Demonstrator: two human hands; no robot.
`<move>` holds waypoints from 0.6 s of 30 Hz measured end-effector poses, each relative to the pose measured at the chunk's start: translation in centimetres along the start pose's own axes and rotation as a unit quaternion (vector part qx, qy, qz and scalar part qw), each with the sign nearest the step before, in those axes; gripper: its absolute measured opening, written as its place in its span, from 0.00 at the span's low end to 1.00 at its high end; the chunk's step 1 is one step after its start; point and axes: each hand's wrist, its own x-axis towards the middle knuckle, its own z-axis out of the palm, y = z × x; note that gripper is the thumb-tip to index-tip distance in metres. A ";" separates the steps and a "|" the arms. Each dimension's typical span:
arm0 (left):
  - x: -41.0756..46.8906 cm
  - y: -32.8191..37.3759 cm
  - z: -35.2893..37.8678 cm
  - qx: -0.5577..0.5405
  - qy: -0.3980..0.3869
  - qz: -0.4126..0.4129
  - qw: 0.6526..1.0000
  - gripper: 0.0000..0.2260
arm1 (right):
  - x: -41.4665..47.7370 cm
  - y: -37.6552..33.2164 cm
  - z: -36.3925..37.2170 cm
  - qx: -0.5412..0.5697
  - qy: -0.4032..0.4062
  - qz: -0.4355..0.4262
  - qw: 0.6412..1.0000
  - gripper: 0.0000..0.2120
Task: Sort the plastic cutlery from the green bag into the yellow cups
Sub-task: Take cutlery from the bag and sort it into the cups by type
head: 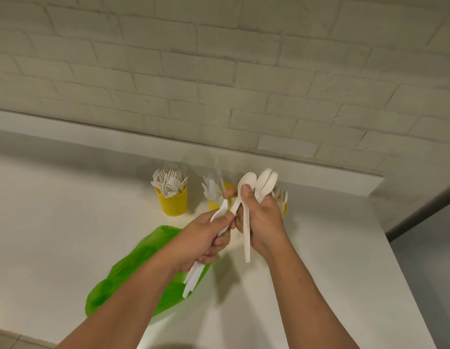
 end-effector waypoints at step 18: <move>1.9 -1.7 1.6 0.397 0.038 0.175 0.900 0.13 | -0.2 2.0 -0.4 -0.020 0.190 -0.051 0.980 0.10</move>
